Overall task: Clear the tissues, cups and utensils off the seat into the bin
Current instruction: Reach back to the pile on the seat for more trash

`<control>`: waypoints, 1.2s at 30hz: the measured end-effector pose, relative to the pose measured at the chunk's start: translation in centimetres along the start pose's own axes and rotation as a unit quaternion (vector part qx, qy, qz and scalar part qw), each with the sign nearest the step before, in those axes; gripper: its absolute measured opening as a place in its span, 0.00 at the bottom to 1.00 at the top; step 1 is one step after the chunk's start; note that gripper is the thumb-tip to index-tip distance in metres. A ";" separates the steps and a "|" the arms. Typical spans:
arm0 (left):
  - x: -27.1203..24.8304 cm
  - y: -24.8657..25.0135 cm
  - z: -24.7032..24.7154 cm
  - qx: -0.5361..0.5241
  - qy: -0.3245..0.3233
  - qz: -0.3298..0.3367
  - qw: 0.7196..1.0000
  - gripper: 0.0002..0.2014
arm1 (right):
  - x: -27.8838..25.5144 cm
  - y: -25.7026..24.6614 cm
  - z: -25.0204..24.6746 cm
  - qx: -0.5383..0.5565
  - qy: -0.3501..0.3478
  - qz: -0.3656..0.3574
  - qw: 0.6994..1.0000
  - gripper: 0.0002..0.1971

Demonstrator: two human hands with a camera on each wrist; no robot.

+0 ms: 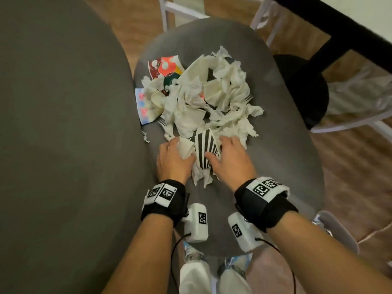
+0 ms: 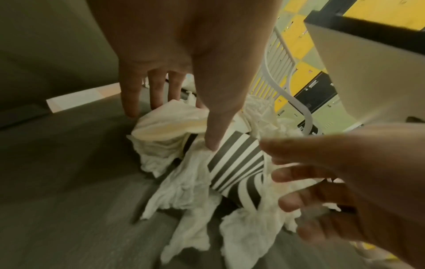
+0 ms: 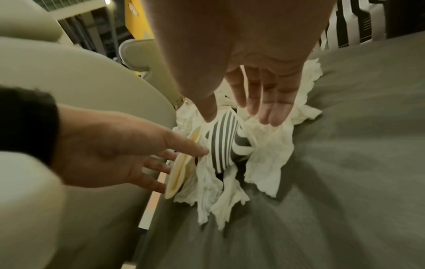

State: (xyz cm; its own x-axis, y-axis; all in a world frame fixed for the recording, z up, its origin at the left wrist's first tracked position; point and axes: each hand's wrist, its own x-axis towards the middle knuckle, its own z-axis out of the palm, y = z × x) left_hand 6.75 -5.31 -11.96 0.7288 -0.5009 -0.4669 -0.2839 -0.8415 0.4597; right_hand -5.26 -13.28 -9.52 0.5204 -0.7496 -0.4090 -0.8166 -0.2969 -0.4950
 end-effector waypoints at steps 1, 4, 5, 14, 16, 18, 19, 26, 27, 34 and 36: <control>0.1 -0.2 0.1 -0.007 0.002 -0.003 1.000 0.32 | 0.6 -0.3 0.5 -0.015 -0.003 0.007 1.000 0.26; -0.1 -0.3 0.0 -0.047 0.030 -0.027 0.998 0.29 | 1.9 -0.6 1.3 -0.028 -0.020 0.031 0.999 0.23; -0.3 -0.2 0.0 -0.061 0.033 -0.036 0.997 0.30 | 2.1 -0.6 1.4 -0.010 -0.018 0.039 0.999 0.19; -0.5 2.1 -1.4 -0.138 0.090 -0.055 0.985 0.38 | 0.1 2.2 -0.5 0.275 0.042 0.093 0.956 0.08; -0.8 2.9 -1.6 -0.132 0.094 -0.031 0.986 0.39 | -1.0 3.4 -1.5 0.316 0.054 0.091 0.943 0.06; -1.3 3.7 -1.7 -0.128 0.100 0.000 0.987 0.38 | -2.4 4.9 -2.4 0.329 0.077 0.090 0.937 0.05; -1.7 4.1 -1.6 -0.133 0.100 0.016 0.986 0.37 | -3.2 5.8 -2.9 0.333 0.092 0.096 0.933 0.05; -7.9 8.9 1.9 -0.123 -0.003 0.150 0.981 0.20 | -9.6 14.2 -5.2 0.372 0.214 0.181 0.885 0.04; -9.4 9.7 2.9 -0.132 -0.030 0.169 0.976 0.18 | -10.7 15.6 -5.2 0.376 0.234 0.198 0.874 0.05; -18.6 12.7 13.0 -0.072 -0.190 0.251 0.946 0.07 | -19.2 24.4 -4.2 0.390 0.305 0.288 0.820 0.07; -20.4 13.1 15.7 -0.055 -0.219 0.246 0.943 0.07 | -21.2 26.9 -3.6 0.396 0.317 0.315 0.802 0.09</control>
State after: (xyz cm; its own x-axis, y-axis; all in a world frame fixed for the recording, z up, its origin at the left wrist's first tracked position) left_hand -21.64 -9.32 -8.25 0.1914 -0.8803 -0.4341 -0.4364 -0.4724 0.7657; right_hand -39.13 -7.46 -11.41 -0.3696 -0.8278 -0.4220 -0.3230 0.5403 -0.7770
